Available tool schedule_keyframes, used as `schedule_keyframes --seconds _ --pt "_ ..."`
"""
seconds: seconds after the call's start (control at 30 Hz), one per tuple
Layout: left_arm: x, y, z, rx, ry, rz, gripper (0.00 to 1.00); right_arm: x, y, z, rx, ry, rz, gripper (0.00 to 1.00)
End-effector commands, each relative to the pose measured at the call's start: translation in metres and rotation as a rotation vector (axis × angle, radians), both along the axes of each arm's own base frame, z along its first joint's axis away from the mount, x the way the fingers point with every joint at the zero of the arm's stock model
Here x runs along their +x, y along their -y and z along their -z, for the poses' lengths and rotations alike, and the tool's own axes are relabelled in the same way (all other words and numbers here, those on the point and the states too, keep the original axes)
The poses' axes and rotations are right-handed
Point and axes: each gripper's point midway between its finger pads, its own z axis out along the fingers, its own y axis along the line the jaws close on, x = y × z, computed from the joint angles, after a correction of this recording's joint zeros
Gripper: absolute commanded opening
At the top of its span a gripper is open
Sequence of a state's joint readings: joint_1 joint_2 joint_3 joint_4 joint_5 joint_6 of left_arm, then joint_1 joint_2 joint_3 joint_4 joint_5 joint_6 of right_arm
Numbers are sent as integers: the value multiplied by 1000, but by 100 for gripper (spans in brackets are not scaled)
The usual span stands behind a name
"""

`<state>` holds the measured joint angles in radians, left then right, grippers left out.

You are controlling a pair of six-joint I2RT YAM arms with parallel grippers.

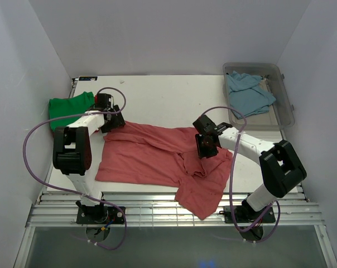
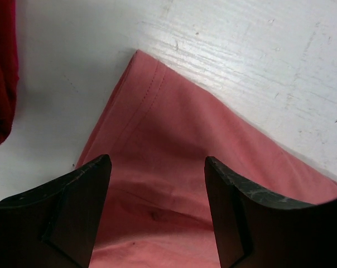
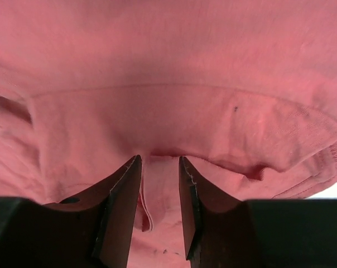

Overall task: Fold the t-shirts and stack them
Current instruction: Fold the tshirt

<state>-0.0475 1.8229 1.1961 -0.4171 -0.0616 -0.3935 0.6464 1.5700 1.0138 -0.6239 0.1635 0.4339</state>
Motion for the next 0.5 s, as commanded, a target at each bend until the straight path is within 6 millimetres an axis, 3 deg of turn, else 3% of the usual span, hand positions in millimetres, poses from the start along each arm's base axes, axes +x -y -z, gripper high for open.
schedule_keyframes --seconds 0.0,0.2,0.3,0.33,0.47 --pt "-1 1 -10 -17 34 -1 78 -11 -3 10 12 -24 -19 40" --pt "-3 -1 -12 -5 40 2 78 -18 2 24 -11 -38 -16 32" --pt "-2 -1 -13 -1 45 2 78 -17 2 25 -11 -33 -16 23" --pt "-3 -1 -14 -1 46 2 78 -16 3 23 -22 -25 -10 15" --pt "-3 -2 -16 3 51 2 78 -15 6 6 -47 0 -4 9"
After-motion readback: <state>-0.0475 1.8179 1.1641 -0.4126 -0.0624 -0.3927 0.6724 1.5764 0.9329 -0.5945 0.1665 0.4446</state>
